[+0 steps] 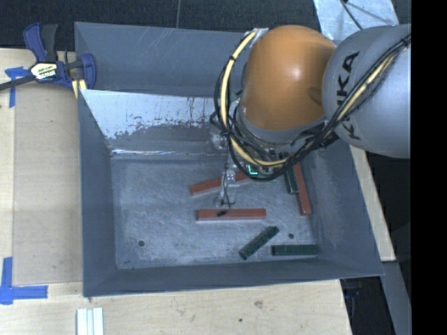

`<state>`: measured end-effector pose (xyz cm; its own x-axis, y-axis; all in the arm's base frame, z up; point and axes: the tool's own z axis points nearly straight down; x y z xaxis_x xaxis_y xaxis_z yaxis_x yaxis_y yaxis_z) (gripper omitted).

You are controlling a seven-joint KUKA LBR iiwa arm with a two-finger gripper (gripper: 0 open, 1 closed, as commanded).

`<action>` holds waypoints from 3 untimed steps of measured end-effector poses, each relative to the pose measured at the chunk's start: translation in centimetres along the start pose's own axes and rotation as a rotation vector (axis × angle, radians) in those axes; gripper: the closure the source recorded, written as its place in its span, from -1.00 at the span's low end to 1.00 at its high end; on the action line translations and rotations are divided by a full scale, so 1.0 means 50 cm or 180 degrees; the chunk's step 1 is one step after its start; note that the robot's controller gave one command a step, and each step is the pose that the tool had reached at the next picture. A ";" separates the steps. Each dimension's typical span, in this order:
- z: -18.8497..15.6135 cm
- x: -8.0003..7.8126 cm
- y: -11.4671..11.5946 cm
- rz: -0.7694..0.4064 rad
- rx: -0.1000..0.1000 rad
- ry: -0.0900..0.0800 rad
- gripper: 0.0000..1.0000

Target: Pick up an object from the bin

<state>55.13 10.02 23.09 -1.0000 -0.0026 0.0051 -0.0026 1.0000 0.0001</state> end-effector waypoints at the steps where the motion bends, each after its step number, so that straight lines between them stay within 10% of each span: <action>1: 0.268 -0.054 -0.062 -0.0223 0.0000 -0.0023 -1.00; 2: 0.320 -0.125 -0.096 -0.0317 0.0000 -0.0041 -1.00; 3: 0.318 -0.122 -0.094 -0.0317 -0.0003 -0.0036 1.00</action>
Offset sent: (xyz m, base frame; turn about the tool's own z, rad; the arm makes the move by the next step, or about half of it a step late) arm 0.0259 -0.0303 -0.1340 -0.0718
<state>61.17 5.32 7.14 -0.9948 -0.1019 -0.0061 -0.1019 0.9948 0.0009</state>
